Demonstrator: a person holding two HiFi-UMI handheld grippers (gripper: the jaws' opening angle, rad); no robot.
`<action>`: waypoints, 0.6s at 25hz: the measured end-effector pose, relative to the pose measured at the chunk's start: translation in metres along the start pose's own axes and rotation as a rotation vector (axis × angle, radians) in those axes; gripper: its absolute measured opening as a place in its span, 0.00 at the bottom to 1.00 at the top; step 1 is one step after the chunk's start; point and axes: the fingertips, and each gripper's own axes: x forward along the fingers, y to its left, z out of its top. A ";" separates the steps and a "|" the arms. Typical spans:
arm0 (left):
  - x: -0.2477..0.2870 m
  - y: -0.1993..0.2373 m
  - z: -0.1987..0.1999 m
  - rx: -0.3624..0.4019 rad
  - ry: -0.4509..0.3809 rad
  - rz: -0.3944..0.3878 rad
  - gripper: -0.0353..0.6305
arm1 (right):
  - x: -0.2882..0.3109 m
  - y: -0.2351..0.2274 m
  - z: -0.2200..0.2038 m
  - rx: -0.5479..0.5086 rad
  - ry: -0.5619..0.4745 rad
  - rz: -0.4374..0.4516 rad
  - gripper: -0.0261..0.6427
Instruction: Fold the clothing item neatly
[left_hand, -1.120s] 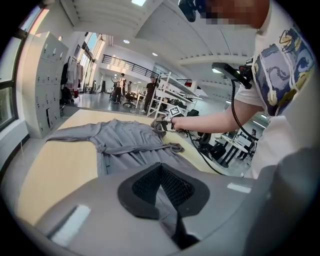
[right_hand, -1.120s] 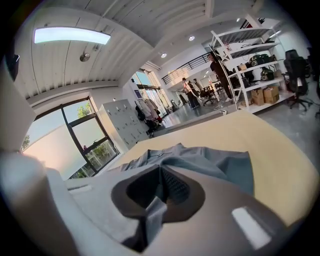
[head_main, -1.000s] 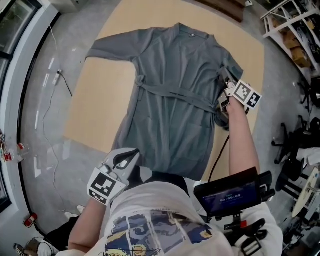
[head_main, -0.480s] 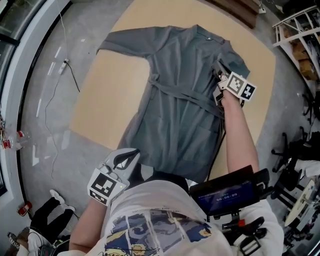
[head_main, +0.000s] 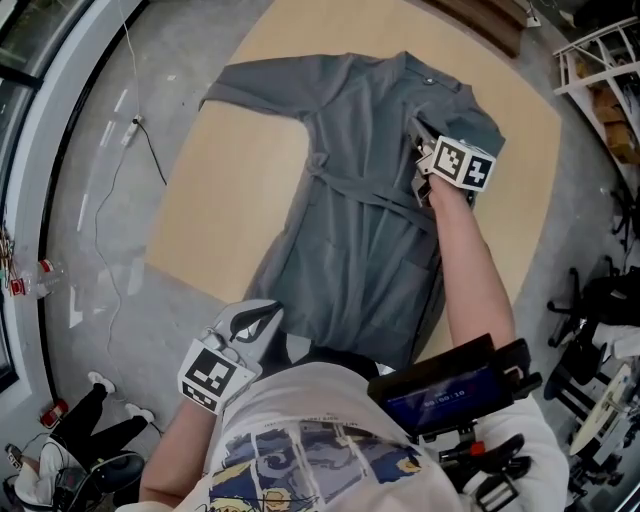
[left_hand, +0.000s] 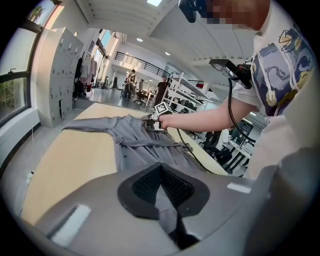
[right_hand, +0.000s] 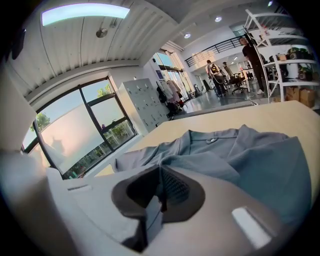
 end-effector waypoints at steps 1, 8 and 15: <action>0.001 0.000 -0.001 0.000 0.001 -0.003 0.06 | 0.004 0.002 -0.002 -0.007 0.012 0.005 0.06; 0.007 0.001 -0.004 -0.011 0.011 -0.016 0.06 | 0.030 0.012 -0.015 -0.070 0.088 -0.010 0.06; 0.006 0.002 -0.007 -0.025 0.010 -0.017 0.06 | 0.045 0.019 -0.031 -0.146 0.165 -0.027 0.09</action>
